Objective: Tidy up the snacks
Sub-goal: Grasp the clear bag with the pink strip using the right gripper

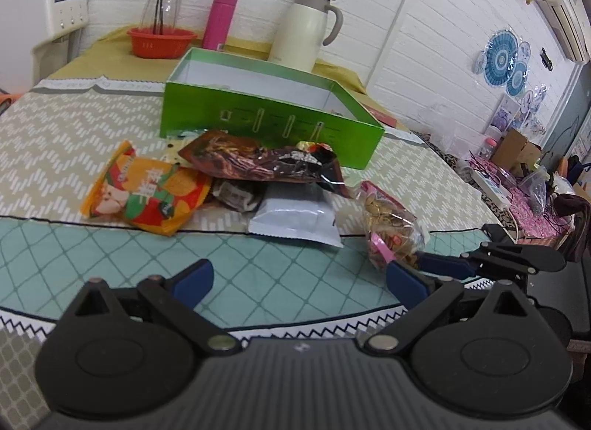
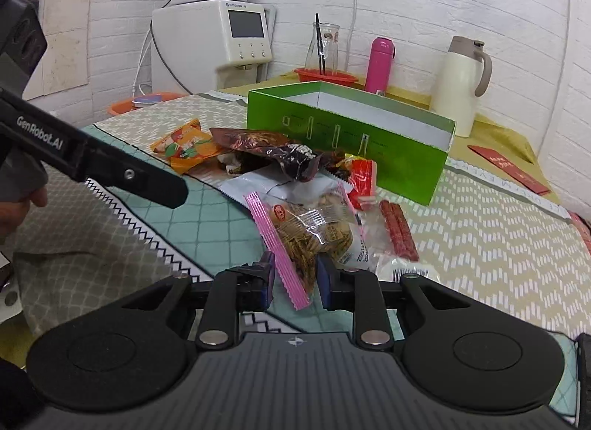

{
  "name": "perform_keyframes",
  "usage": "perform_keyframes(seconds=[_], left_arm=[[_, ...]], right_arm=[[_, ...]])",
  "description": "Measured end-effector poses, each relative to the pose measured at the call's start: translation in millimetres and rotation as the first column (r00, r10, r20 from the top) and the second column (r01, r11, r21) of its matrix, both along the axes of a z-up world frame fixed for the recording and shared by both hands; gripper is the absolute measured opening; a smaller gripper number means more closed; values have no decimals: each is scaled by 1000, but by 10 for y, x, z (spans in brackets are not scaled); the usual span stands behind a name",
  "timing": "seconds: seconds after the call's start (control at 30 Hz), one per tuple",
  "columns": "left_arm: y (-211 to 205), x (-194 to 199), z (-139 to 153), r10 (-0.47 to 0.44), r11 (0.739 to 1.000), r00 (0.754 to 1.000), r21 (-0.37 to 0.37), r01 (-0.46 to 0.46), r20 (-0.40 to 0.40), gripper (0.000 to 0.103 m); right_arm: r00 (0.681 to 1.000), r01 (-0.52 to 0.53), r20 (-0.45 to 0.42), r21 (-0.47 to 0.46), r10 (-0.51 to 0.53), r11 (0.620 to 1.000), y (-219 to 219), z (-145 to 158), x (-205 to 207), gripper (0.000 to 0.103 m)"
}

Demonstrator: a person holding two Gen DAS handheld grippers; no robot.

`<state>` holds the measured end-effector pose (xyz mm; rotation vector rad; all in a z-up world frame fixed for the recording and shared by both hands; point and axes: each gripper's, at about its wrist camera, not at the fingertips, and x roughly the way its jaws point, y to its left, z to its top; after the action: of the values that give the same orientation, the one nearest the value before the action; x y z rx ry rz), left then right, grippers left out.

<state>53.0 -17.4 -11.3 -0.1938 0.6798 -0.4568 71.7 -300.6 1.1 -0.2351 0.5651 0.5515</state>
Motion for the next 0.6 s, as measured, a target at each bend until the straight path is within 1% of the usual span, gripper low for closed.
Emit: perform_keyframes(seconds=[0.03, 0.2, 0.27, 0.4, 0.43, 0.47, 0.5, 0.53, 0.57, 0.6], left_arm=[[-35, 2, 1, -15, 1000, 1000, -1, 15, 2, 99], [-257, 73, 43, -90, 996, 996, -12, 90, 9, 99], [-353, 125, 56, -130, 991, 991, -21, 131, 24, 99], [-463, 294, 49, -158, 986, 987, -48, 158, 6, 99], [-474, 335, 45, -162, 985, 987, -58, 161, 0, 99], [-485, 373, 43, -166, 984, 986, -67, 165, -6, 99], [-501, 406, 44, -173, 983, 985, -71, 172, -8, 98], [-517, 433, 47, -179, 981, 984, -71, 178, -8, 98], [-531, 454, 51, -183, 981, 983, -69, 182, -7, 98], [-550, 471, 55, -189, 980, 982, -64, 188, -6, 96]], right_arm=[[1000, 5, -11, 5, -5, 1000, -29, -14, -29, 31], [998, 57, -33, 32, -56, 998, -109, -72, -83, 33], [998, 61, -35, 54, -59, 997, -113, -71, -82, 44], [998, 63, -21, 53, -62, 997, -80, -74, -75, 51], [998, 64, -19, 57, -63, 996, -70, -72, -68, 58], [998, 64, -16, 61, -63, 996, -66, -69, -63, 68], [998, 63, -11, 62, -63, 996, -55, -65, -59, 74], [998, 63, -3, 60, -63, 996, -36, -61, -53, 86], [998, 62, 8, 52, -63, 997, -13, -58, -46, 91], [998, 58, 18, 42, -59, 997, 12, -57, -36, 91]])
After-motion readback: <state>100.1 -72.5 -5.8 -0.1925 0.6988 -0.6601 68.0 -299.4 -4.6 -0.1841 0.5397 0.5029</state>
